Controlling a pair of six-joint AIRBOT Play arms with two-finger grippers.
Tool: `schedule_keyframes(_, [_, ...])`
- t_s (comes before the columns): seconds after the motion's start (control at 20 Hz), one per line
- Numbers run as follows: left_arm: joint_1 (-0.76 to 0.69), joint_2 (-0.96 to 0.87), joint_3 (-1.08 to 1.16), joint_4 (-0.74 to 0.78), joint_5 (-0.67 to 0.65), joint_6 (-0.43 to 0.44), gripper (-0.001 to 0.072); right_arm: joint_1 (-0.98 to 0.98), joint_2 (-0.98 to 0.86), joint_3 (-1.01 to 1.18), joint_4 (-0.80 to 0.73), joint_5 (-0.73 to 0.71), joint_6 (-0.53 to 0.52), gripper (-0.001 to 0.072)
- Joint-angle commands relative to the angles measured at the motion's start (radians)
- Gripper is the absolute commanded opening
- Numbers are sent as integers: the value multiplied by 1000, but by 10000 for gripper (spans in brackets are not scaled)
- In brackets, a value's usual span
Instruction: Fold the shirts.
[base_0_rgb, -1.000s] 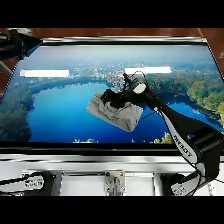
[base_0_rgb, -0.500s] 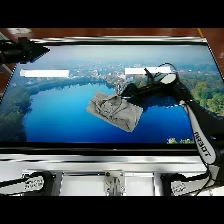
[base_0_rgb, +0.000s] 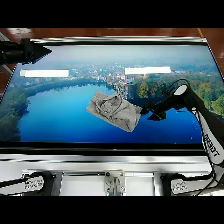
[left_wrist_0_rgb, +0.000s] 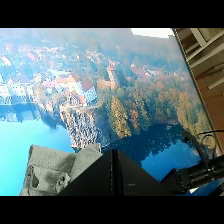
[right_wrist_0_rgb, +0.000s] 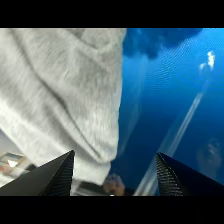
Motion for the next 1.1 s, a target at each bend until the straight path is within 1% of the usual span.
schedule_keyframes(0.0, [0, 1, 0, 0, 0, -2, 36, 41, -60, -65, 64, -128, 2, 622])
schedule_keyframes(0.1, [0, 1, 0, 0, 1, -9, 36, 84, -97, -65, 135, -183, -32, 620])
schedule_keyframes(0.15, [0, 1, 0, 0, 1, -12, 36, 103, -112, -65, 167, -210, -37, 571])
schedule_keyframes(0.2, [0, 1, 0, 0, 0, -12, 35, 120, -126, -65, 193, -232, -35, 454])
schedule_keyframes(0.25, [0, 1, 0, 0, 1, -15, 36, 131, -133, -65, 217, -238, -37, 281])
schedule_keyframes(0.3, [0, 1, 0, -1, 1, -24, 36, 135, -130, -63, 238, -233, -52, 52])
schedule_keyframes(0.4, [0, 1, 0, -1, 0, -27, 36, 120, -85, -35, 258, -186, -147, 59])
schedule_keyframes(0.45, [0, 1, 0, -1, 1, -27, 36, 101, -43, -3, 257, -142, -177, 58])
schedule_keyframes(0.55, [0, 1, 0, -1, 3, -26, 36, 48, 55, 104, 233, -12, -169, 58])
schedule_keyframes(0.6, [0, 1, 0, -1, 10, -26, 36, 21, 99, 177, 209, 75, -145, 58])
schedule_keyframes(0.7, [0, 1, 0, -4, 19, -27, 36, -35, 166, 353, 104, 249, -60, 58])
schedule_keyframes(0.85, [-1, 1, 0, -4, 15, -27, 37, -139, 200, 650, -63, 480, 45, 58])
schedule_keyframes(0.95, [-3, 1, 0, -4, 6, -26, 37, -219, 200, 816, -92, 583, 89, 57])
schedule_keyframes(1.05, [-7, 1, 0, -4, -5, -26, 36, -295, 201, 912, -84, 636, 122, 57])
